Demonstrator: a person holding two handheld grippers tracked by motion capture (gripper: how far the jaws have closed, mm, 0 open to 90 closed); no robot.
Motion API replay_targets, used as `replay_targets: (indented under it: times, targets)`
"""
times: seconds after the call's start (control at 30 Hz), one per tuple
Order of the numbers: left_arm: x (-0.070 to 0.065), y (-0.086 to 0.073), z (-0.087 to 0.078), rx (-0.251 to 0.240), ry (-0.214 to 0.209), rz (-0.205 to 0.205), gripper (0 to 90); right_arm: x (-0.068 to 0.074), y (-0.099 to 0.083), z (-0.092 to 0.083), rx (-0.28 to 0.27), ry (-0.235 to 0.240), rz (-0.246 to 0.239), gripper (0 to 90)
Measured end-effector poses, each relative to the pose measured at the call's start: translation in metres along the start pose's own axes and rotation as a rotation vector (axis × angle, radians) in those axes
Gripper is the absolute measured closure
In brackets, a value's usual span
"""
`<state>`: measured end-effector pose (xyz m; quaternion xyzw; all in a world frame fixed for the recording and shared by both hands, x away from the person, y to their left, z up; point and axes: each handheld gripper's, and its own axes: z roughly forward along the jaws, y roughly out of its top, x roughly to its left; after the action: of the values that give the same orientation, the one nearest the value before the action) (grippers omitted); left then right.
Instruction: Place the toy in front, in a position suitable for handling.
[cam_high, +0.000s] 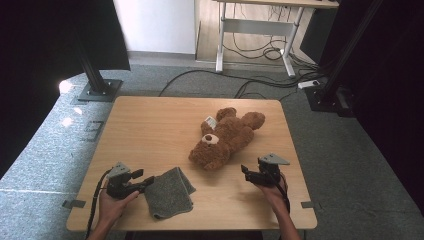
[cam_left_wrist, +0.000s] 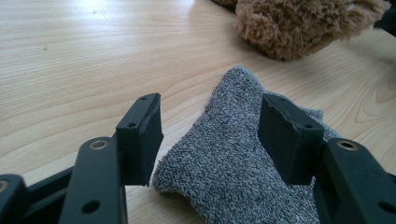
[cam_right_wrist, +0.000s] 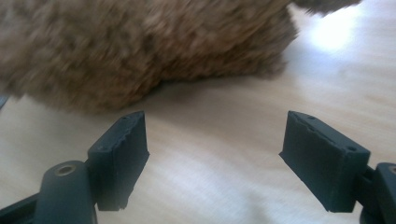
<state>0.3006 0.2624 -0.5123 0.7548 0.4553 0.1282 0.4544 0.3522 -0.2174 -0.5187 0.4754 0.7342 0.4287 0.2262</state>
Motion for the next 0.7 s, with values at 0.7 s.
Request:
replay_targets:
  times: [0.7]
  targets:
    - [-0.012,-0.001,0.006,0.025,-0.016,0.034,37.7,-0.038,0.078,0.033,-0.026,0.042,0.066,22.9]
